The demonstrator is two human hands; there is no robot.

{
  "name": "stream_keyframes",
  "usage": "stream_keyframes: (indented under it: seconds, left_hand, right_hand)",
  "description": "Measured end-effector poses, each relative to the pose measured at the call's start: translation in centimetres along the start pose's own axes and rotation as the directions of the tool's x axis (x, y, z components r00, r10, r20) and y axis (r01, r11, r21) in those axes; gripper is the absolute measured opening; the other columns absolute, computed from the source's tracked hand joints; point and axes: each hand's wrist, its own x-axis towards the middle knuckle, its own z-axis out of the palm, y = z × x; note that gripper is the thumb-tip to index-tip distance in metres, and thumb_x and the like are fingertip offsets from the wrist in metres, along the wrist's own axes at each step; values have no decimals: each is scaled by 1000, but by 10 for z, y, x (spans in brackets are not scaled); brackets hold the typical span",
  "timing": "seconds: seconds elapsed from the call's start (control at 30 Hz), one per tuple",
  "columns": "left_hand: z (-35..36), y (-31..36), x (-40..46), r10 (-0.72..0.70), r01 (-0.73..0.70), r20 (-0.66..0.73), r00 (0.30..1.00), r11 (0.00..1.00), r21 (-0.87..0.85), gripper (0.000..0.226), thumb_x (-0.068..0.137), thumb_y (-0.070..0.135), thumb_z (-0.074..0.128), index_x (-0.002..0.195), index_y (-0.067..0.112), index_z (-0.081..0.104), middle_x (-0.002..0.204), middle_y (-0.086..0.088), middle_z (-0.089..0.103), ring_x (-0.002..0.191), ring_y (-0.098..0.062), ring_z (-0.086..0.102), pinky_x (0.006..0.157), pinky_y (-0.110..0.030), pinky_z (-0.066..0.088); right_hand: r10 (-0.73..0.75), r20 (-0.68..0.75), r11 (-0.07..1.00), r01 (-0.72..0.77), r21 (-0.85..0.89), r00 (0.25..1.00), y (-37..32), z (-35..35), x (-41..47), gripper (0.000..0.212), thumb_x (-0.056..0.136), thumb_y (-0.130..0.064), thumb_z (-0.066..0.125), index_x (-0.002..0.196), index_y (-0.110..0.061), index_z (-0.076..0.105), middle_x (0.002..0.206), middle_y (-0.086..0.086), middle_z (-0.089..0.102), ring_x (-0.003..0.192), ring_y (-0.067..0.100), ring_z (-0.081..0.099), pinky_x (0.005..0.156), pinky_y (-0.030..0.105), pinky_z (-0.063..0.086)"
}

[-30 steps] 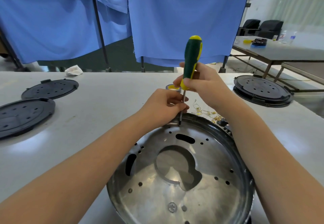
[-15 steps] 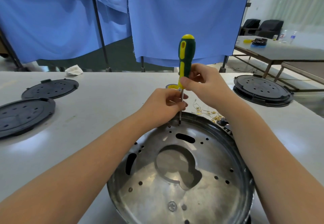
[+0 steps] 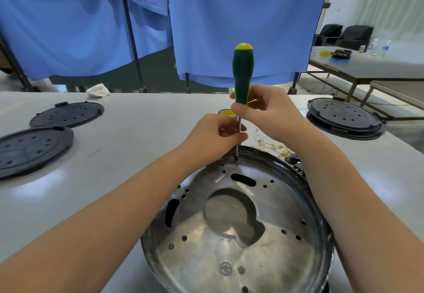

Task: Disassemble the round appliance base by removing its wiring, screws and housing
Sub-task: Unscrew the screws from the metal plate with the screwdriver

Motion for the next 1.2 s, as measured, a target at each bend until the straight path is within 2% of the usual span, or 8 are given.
stream_keyframes:
  seconds: [0.1, 0.2, 0.3, 0.43, 0.57, 0.77, 1.03, 1.2]
  left_hand:
    - [2, 0, -2, -37, 49, 86, 996, 990, -133, 20, 91, 1, 58, 109, 6, 65, 94, -6, 73, 88, -12, 72, 86, -20, 54]
    - [-1, 1, 0, -29, 31, 35, 999, 997, -74, 10, 84, 8, 70, 93, 13, 70, 85, -3, 75, 81, -11, 72, 84, -23, 55]
    - [0, 1, 3, -24, 25, -49, 999, 1000, 16, 13, 74, 20, 81, 77, 15, 69, 75, -2, 72, 73, -16, 68, 76, -28, 55]
    - [-1, -4, 3, -1, 2, -31, 1000, 1000, 25, 9, 80, 20, 76, 84, 15, 70, 78, 1, 70, 74, -11, 66, 77, -26, 53]
    - [0, -3, 1, -1, 6, 53, 999, 996, -85, 14, 92, 6, 59, 99, 15, 67, 81, 5, 72, 77, -1, 70, 81, -12, 53]
    - [3, 4, 1, 10, -10, -3, 1000, 1000, 23, 6, 81, 20, 74, 86, 16, 73, 82, -1, 74, 81, -15, 70, 83, -30, 54]
    - [4, 0, -2, -3, 7, 85, 996, 999, -48, 19, 89, 5, 62, 105, 12, 69, 90, 2, 73, 89, -6, 70, 89, -22, 53]
    - [3, 1, 0, 4, -1, 55, 998, 998, -64, 13, 85, 4, 67, 89, 17, 67, 86, -2, 74, 82, -10, 72, 84, -20, 55]
  right_hand:
    - [15, 44, 991, -21, 134, 999, -1, -4, 1, 25, 89, -3, 61, 106, -21, 58, 92, -5, 73, 87, 12, 70, 75, 21, 56]
    - [31, 64, 973, -45, 226, 997, -2, -4, 1, 34, 87, -1, 60, 114, -22, 55, 97, -4, 74, 92, 12, 70, 79, 23, 56]
    - [10, 3, 993, -10, 121, 1000, -2, -1, 0, 28, 81, -20, 74, 106, -24, 61, 95, -4, 71, 82, 9, 69, 70, 16, 53]
    - [-15, -50, 998, 18, 59, 999, -1, 0, 0, 17, 78, -23, 78, 89, -28, 66, 85, -4, 68, 67, -2, 62, 58, 8, 47]
    - [19, -53, 1000, -18, 22, 998, 1, -4, 3, 11, 84, -20, 71, 90, -27, 64, 87, -8, 68, 70, -3, 64, 65, 13, 52]
    - [32, -48, 999, -32, 3, 998, 0, -1, 0, 31, 74, -39, 78, 98, -26, 63, 83, -6, 65, 73, 7, 65, 68, 15, 52]
    - [42, -116, 998, -38, 43, 992, 1, -6, 1, 32, 76, -26, 80, 103, -22, 63, 77, -10, 70, 70, -3, 65, 65, 6, 49]
    - [75, -69, 997, -72, 35, 995, 1, -4, 2, 31, 80, -32, 75, 107, -24, 62, 87, -7, 68, 78, 7, 67, 67, 11, 51]
